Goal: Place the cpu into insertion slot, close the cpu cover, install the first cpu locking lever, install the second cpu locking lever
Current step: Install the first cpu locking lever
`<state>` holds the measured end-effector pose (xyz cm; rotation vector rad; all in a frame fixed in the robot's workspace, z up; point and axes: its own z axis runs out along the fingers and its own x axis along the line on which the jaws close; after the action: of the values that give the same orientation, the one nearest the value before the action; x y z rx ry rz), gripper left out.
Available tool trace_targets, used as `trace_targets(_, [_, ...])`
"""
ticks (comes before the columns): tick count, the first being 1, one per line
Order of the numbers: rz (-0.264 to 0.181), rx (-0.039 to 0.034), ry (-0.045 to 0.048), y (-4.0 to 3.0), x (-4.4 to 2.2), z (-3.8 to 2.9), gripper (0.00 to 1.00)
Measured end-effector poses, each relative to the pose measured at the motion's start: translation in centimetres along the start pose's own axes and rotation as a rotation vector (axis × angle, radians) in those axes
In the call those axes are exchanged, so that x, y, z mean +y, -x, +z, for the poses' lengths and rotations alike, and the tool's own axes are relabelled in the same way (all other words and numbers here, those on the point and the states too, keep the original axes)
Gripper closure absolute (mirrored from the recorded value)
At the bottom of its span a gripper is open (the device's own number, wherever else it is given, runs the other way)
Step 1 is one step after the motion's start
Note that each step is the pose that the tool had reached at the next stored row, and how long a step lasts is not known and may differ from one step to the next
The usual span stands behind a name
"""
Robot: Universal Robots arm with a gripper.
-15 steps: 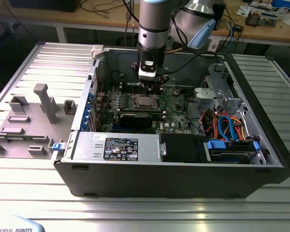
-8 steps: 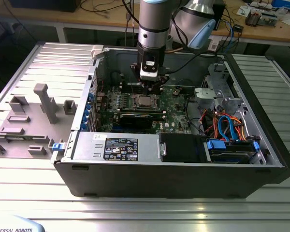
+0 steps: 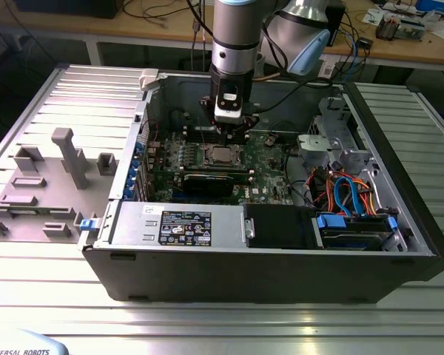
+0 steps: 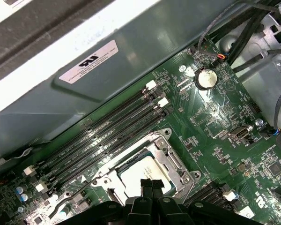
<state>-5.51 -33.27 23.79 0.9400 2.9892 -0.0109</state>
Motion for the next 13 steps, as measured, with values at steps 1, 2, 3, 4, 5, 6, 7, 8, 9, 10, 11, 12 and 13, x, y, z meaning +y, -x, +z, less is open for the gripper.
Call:
trace_targets(1, [-0.001,0.0,0.0,0.0,0.0,0.0,0.89])
trace_targets(2, [-0.002,0.0,0.0,0.0,0.0,0.0,0.89])
trace_targets(3, [-0.002,0.0001,0.0,0.0,0.0,0.0,0.89])
trace_targets(4, [-0.003,0.0,0.0,0.0,0.0,0.0,0.89])
trace_targets(5, [-0.006,0.0,0.0,0.0,0.0,0.0,0.89])
trace_targets(6, [-0.008,0.0,0.0,0.0,0.0,0.0,0.89])
trace_targets(7, [-0.01,0.0,0.0001,0.0,0.0,0.0,0.89])
trace_targets(8, [-0.013,0.0,0.0001,0.0,0.0,0.0,0.89])
trace_targets(9, [-0.019,-0.0001,0.0002,0.0,0.0,0.0,0.89])
trace_targets(10, [-0.027,-0.0001,0.0002,0.0,0.0,0.0,0.89])
trace_targets(11, [-0.036,-0.0002,0.0003,0.0,0.0,0.0,0.89])
trace_targets(12, [-0.055,-0.0002,0.0005,0.0,0.0,0.0,0.89])
trace_targets(13, [-0.073,-0.0003,0.0006,0.0,0.0,0.0,0.89])
